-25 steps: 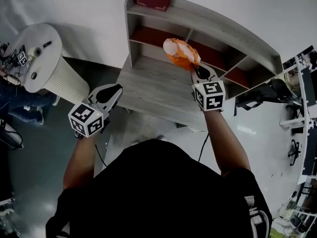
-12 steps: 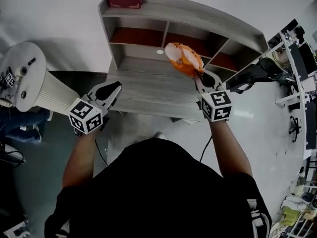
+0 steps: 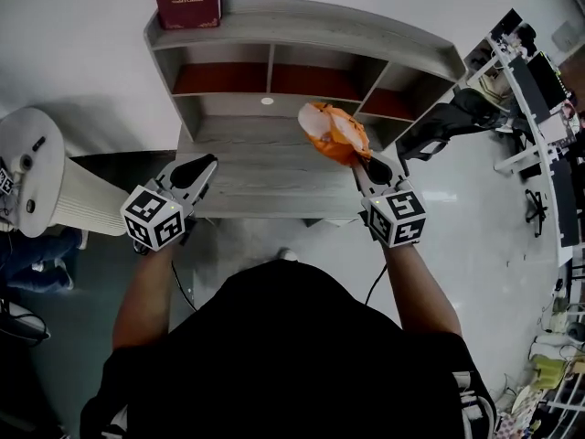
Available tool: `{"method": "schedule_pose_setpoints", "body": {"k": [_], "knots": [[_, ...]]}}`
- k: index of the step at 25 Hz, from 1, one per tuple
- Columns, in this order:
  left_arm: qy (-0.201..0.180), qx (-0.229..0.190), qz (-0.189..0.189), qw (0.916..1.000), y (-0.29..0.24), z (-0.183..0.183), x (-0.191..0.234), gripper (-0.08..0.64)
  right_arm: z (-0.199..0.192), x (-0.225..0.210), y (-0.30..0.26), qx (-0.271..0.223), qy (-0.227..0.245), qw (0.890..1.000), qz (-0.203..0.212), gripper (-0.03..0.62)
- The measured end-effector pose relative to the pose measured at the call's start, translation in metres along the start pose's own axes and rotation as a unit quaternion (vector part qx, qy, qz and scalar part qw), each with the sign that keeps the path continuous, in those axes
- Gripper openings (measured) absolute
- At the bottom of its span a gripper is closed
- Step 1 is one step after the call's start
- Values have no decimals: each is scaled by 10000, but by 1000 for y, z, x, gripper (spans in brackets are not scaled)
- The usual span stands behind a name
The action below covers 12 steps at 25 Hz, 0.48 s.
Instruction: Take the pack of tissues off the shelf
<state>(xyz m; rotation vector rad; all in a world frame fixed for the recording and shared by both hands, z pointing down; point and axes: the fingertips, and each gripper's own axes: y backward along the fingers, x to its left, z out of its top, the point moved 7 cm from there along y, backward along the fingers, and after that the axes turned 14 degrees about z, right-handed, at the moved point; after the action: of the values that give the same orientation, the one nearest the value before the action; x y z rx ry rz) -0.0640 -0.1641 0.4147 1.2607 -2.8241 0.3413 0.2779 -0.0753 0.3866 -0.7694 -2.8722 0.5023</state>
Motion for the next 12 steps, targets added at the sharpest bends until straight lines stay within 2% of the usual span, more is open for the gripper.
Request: {"method": "schedule_pose_setpoints", "body": {"k": [12], "knots": [[-43,86,-147,9998,-14,-2,-16,44,-18,-16,22,-14,-238,9995,-216,25]]}}
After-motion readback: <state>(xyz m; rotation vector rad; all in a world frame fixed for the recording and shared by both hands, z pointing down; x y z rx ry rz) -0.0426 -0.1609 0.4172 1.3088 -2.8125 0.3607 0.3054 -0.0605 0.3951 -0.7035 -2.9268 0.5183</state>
